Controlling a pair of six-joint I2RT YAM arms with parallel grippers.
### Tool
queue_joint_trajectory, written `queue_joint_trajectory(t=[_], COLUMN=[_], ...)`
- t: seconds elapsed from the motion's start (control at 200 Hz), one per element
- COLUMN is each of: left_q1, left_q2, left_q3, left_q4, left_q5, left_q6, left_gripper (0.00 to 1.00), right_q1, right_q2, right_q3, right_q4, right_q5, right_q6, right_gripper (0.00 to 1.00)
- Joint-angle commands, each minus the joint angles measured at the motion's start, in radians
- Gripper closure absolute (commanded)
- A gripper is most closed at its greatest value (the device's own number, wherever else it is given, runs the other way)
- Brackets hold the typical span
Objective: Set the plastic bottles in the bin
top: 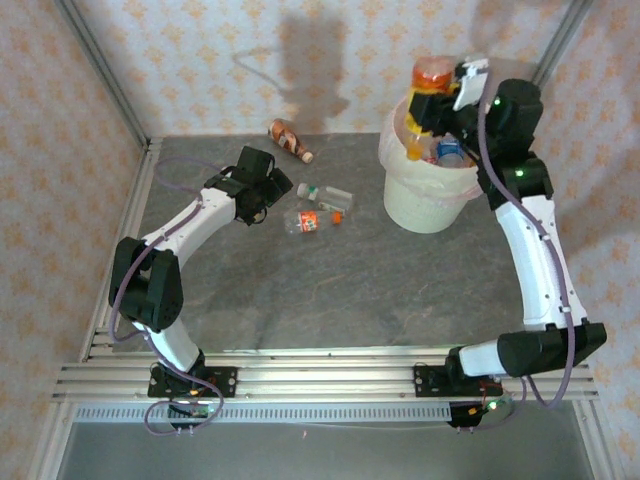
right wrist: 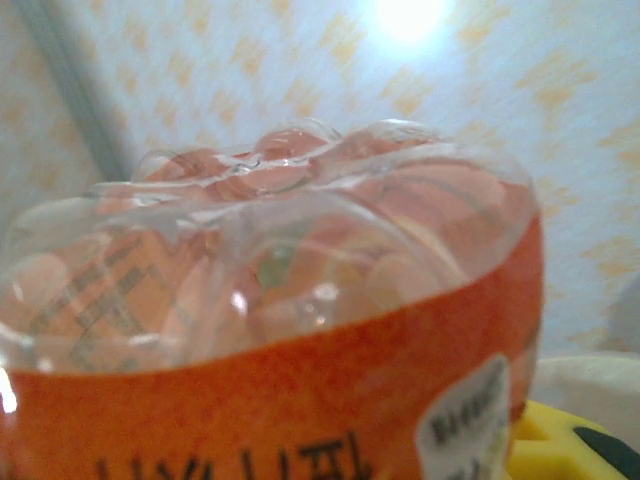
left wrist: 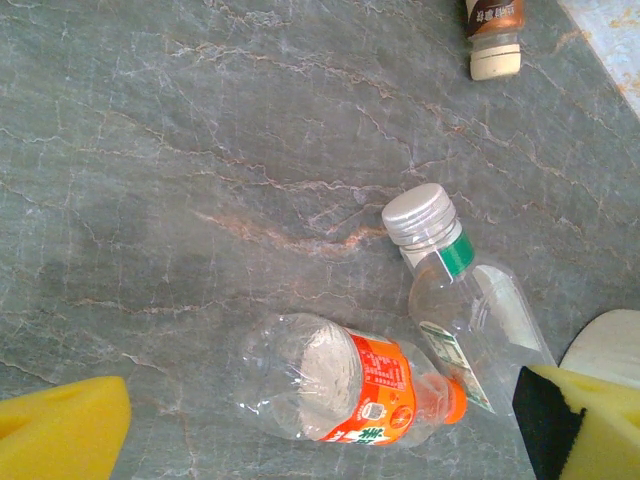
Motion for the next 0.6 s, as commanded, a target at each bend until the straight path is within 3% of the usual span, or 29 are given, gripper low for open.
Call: queue_joint_trajectory(t=[0.0,0.175,0.415,0.48,0.595], left_q1=[0.009,0.009,0.009,0.009,0.009], left_q2=[0.005,-0.001,0.008,0.014,0.02], left_q3=[0.023,0.028,0.044,0.048,0.048], left_q4=[-0.003,-0.014,-0.033,-0.03,-0.018], left_q5=[-0.003,-0.009,-0.023,-0.019,-0.008], left_q6=[-0.012,-0.004,0.004,0.003,-0.004], left_gripper=[0.0,0.0,0.0,0.0,0.0], right_q1=[-0.029,-0.1,-0.129,-0.13,-0.129], right_q2=[0.041,0.154,0.255,0.276,0.319], right_q3=[0.061,0.144,0.128,0.126,0.121], right_q4=[0.022,-0.118,-0.312,-0.364,-0.416], right_q5=[0.238,0.395,0.389,0.386,0.399], right_q6=[0.108,0.115,0.078,0.056,0.043], right_gripper=[0.67,0.65,0.64,0.59,0.4])
